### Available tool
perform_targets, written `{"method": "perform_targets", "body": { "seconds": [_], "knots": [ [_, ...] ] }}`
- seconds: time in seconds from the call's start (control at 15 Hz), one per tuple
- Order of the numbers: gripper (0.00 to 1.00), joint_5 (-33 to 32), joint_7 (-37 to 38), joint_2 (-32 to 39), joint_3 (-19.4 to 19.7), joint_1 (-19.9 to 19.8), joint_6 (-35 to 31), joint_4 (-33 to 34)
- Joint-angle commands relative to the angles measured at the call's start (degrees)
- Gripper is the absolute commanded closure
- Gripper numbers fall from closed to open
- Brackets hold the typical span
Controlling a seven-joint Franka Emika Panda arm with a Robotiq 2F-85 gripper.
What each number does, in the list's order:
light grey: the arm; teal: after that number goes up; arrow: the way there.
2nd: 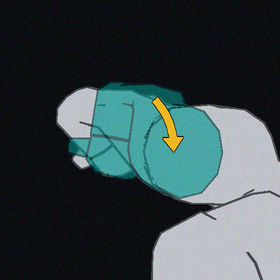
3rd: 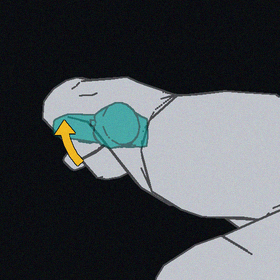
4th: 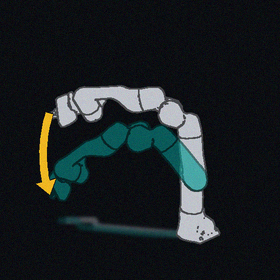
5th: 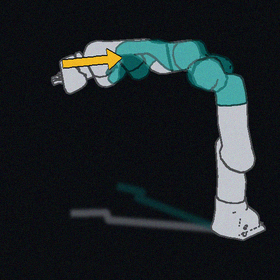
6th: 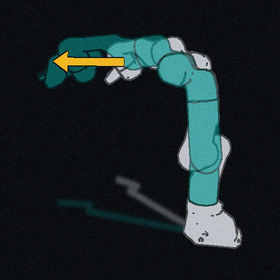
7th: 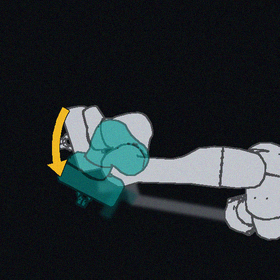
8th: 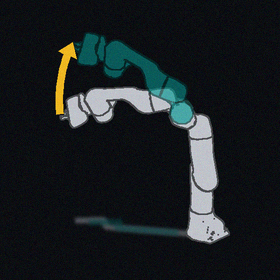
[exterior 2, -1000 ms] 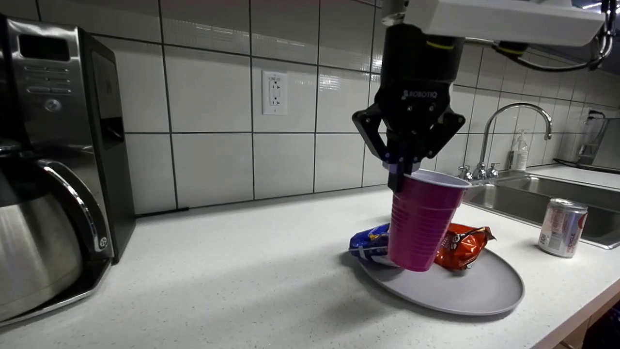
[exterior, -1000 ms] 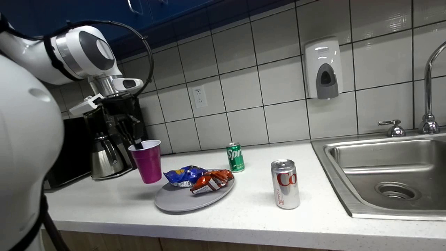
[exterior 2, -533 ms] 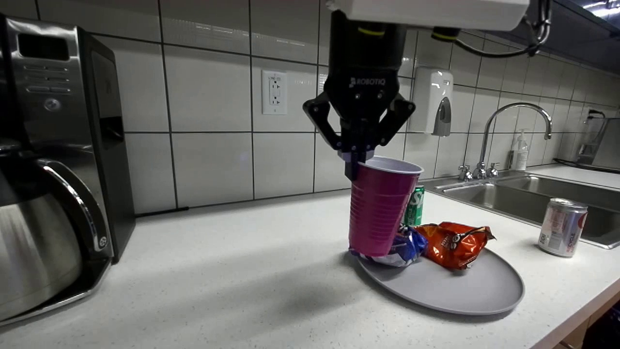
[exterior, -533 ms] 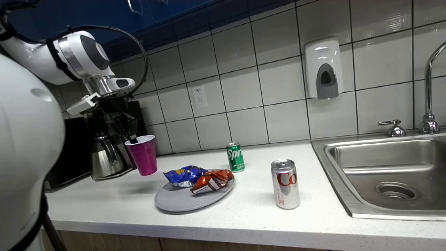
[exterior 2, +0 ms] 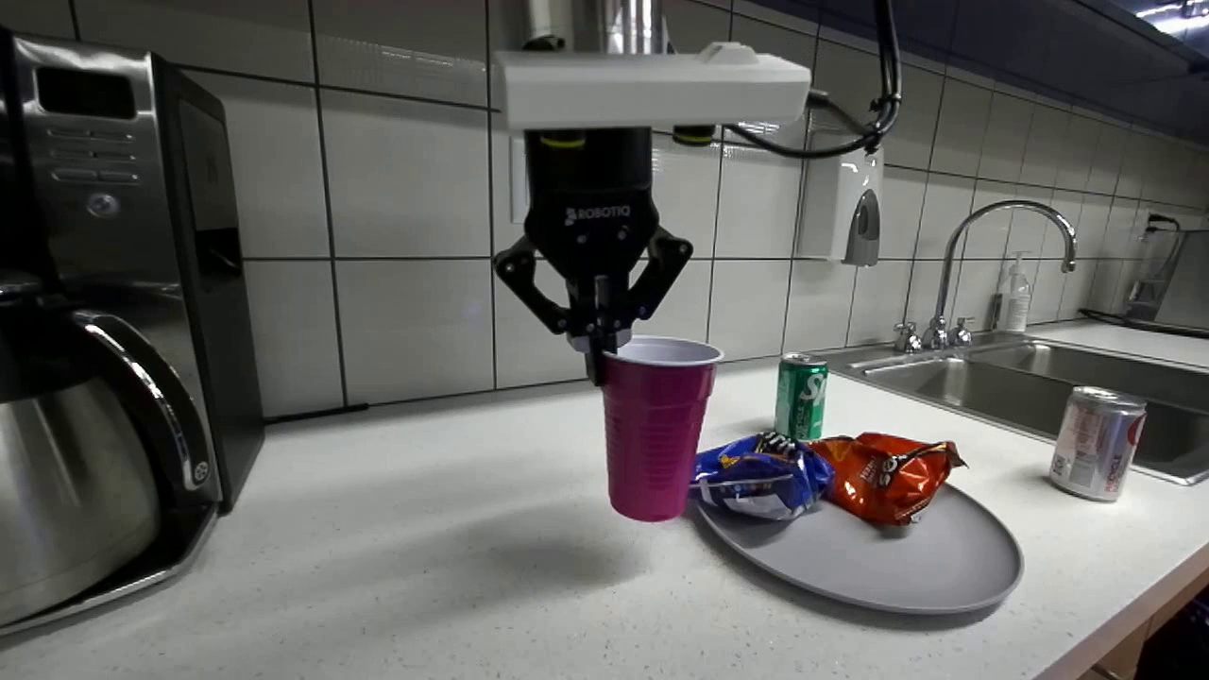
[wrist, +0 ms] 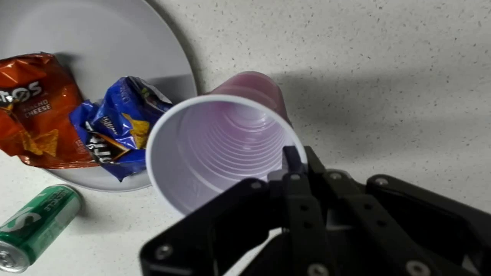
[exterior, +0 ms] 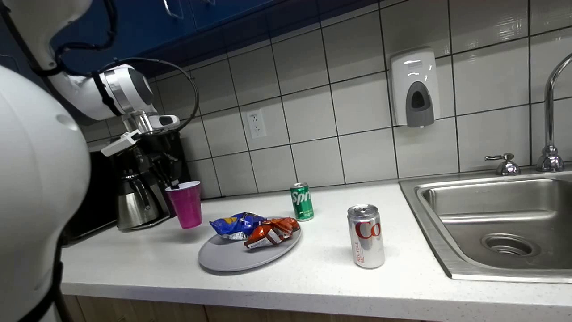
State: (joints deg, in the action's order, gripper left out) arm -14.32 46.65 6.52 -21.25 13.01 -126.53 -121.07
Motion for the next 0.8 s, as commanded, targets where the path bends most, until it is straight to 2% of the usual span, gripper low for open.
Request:
{"method": "perform_targets", "body": {
  "seconds": [0.0, 0.4, 0.73],
  "knots": [
    [0.99, -0.8, 1.11, 6.57, 2.98, 4.26, 5.5, 8.31],
    [0.99, 0.02, 0.31, 12.47, 6.35, 8.57, 9.15, 14.62],
    [0.99, 0.49, 0.04, 15.69, 7.89, 10.63, 11.08, 18.07]
  ]
}}
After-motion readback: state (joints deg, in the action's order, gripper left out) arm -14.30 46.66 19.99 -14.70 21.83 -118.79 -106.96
